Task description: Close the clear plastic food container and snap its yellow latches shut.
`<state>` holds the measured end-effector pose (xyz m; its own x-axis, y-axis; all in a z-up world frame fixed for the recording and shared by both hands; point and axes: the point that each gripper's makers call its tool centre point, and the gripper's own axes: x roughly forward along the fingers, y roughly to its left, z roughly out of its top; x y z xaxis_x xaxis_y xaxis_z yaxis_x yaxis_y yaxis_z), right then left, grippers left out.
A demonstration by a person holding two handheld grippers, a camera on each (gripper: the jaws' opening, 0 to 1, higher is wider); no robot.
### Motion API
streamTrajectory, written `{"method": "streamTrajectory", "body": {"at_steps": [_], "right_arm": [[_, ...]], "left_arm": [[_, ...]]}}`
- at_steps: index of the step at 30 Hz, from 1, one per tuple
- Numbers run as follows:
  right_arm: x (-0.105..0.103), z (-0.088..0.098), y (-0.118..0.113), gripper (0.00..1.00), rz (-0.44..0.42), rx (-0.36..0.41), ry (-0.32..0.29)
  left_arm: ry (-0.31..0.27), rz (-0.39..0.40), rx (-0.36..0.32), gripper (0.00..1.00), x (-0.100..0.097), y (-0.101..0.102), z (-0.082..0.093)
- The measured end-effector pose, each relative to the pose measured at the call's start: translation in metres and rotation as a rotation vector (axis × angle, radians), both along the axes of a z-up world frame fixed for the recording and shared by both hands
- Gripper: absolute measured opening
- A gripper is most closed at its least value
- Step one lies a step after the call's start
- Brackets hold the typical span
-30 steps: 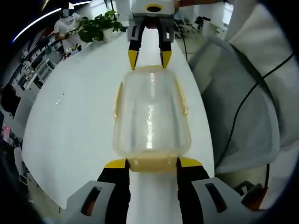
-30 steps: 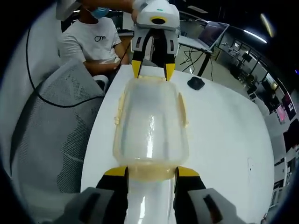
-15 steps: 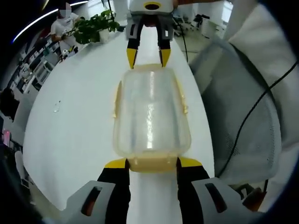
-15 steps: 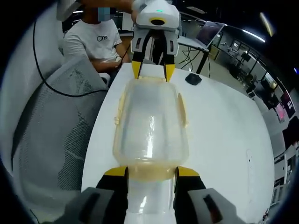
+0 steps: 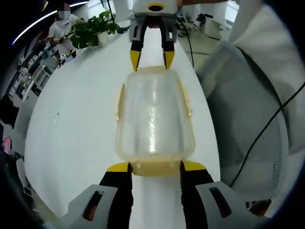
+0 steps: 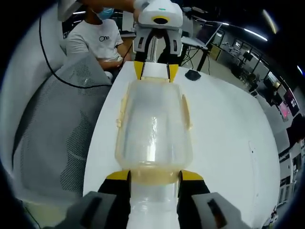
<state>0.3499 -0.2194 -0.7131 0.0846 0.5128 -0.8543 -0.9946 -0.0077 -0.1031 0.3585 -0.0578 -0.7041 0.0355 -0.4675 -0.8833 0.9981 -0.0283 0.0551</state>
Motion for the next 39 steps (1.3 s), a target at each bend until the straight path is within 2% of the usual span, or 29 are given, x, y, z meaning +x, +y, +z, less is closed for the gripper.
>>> {"method": "streamTrajectory", "body": {"at_steps": [21,39], "right_arm": [[0.006,-0.011,-0.048,0.36,-0.019,-0.019,0.010],[0.004,-0.020,-0.065,0.36,-0.013,-0.034,0.018]], "left_arm": [[0.004,-0.019,0.006,0.37,0.008,-0.050,-0.010],[0.006,-0.021,0.019,0.37,0.007,-0.065,-0.026]]}}
